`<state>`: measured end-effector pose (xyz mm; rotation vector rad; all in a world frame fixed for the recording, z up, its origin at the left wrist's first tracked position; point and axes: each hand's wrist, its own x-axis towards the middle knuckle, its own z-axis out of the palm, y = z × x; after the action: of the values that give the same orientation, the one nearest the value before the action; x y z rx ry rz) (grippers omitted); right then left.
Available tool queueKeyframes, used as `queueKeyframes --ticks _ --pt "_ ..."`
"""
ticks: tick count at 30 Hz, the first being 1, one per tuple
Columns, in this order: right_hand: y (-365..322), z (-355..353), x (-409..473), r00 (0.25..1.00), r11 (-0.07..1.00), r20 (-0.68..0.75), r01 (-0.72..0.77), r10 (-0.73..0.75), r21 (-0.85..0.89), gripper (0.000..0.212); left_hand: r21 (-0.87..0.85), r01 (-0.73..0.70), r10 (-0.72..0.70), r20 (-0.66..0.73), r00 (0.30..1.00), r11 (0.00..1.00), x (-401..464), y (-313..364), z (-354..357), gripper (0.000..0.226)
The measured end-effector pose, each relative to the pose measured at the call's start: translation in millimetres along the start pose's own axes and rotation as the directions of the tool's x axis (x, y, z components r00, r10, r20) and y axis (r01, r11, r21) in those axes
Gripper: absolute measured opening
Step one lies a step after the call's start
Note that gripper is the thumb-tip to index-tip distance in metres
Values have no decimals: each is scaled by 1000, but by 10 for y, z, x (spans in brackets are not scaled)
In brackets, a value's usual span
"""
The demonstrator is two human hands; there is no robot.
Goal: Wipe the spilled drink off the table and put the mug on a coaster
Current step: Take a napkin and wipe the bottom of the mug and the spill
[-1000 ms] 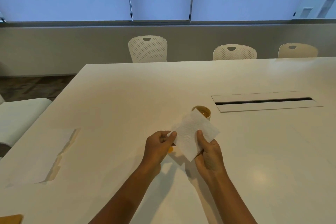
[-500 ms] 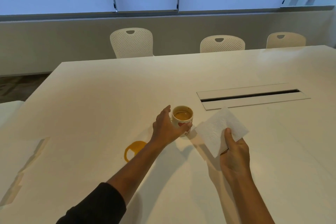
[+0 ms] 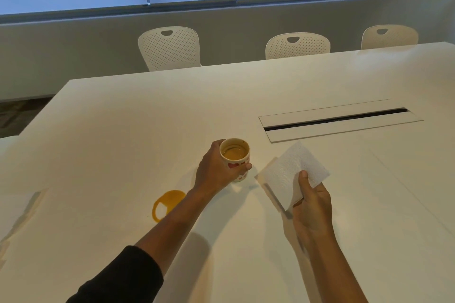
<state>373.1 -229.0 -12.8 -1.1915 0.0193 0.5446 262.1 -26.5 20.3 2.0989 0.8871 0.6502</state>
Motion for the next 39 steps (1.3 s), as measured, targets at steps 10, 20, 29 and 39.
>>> queueKeyframes --ticks 10,20,29,39 --pt "-61 -23 12 1000 1000 18 -14 14 -15 16 -45 28 -27 16 1000 999 7 69 -15 88" --pt "-103 -11 -51 991 981 17 135 -134 -141 41 -46 -7 5 -32 999 999 -20 280 -87 106" --pt "92 527 -240 903 888 333 368 -270 -277 41 8 -147 148 -59 987 989 -46 707 -250 89" --pt "-43 774 -301 958 991 260 104 -123 83 35 12 -213 214 -52 976 977 -93 894 -517 75"
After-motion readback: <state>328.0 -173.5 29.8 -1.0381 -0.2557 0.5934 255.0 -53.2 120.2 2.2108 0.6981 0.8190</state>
